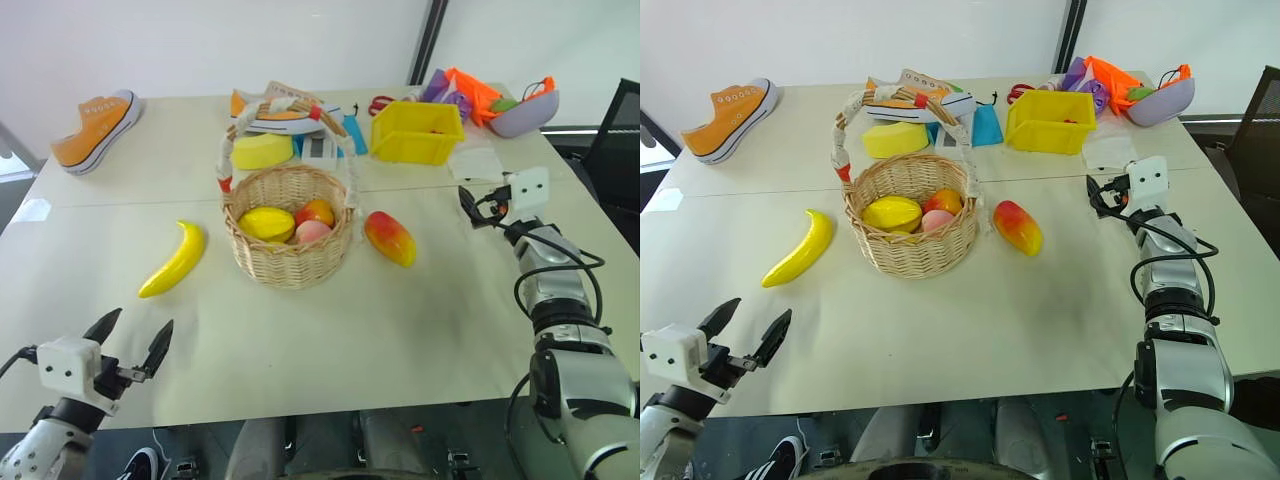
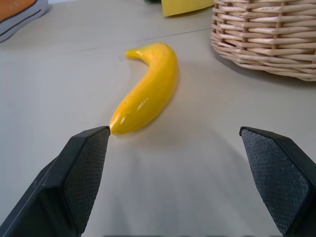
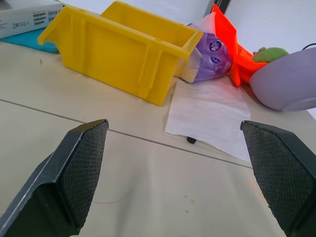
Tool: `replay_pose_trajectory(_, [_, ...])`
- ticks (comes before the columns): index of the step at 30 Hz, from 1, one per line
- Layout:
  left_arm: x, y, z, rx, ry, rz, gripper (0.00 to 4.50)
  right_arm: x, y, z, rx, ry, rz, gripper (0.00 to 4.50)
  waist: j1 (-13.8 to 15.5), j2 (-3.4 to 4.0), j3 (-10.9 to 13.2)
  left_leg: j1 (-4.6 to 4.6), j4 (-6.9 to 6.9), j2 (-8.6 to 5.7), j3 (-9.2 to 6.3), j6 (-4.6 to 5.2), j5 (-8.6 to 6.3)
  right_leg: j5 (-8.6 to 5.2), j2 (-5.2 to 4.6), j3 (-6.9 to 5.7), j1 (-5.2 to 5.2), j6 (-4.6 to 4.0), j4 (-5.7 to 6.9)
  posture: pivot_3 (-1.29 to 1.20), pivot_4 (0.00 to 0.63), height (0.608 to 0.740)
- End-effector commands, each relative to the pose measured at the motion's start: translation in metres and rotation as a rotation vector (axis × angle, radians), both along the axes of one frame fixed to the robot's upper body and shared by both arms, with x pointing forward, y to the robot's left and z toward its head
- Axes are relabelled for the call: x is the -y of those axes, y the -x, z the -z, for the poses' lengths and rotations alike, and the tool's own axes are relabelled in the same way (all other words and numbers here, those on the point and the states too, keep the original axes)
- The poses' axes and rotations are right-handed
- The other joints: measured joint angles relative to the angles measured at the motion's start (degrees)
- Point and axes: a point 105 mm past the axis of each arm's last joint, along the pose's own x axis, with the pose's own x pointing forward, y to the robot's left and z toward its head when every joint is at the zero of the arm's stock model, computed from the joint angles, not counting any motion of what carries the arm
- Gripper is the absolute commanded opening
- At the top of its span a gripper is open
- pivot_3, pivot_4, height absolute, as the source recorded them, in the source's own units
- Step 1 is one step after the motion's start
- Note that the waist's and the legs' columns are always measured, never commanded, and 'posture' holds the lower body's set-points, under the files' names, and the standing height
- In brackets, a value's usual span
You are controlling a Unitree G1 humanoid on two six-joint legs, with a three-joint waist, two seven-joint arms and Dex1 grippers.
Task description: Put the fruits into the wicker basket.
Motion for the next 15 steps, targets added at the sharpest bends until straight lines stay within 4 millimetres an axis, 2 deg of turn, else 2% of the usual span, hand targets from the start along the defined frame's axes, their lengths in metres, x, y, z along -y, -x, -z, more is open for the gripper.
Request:
replay_pose_trajectory(1, [-0.005,0.002,-0.010,0.038,-0.014,-0.009,4.50,0.006,-0.002,-0.026,0.076,0.020,0.008,4.48,0.01,0.00,0.00,0.00,0.00,0.00,0.00,0.00,0.00,0.00,0.00,0.00,0.00,0.00,0.00,0.00,0.150,0.740])
replay_pose_trajectory(7, [-0.002,-0.005,-0.018,0.068,-0.032,-0.002,4.50,0.007,-0.002,-0.025,0.070,0.021,0.007,4.48,0.01,0.00,0.00,0.00,0.00,0.00,0.00,0.00,0.00,0.02,0.00,0.00,0.00,0.03,0.00,0.00,0.150,0.740])
replay_pose_trajectory(15, [0.013,-0.008,-0.031,0.118,0.021,0.111,4.50,0.003,-0.003,-0.028,0.079,0.023,-0.010,4.48,-0.02,0.00,0.00,0.01,-0.01,0.00,0.00,0.00,0.00,0.02,0.00,0.00,-0.01,0.03,0.01,0.00,0.150,0.740])
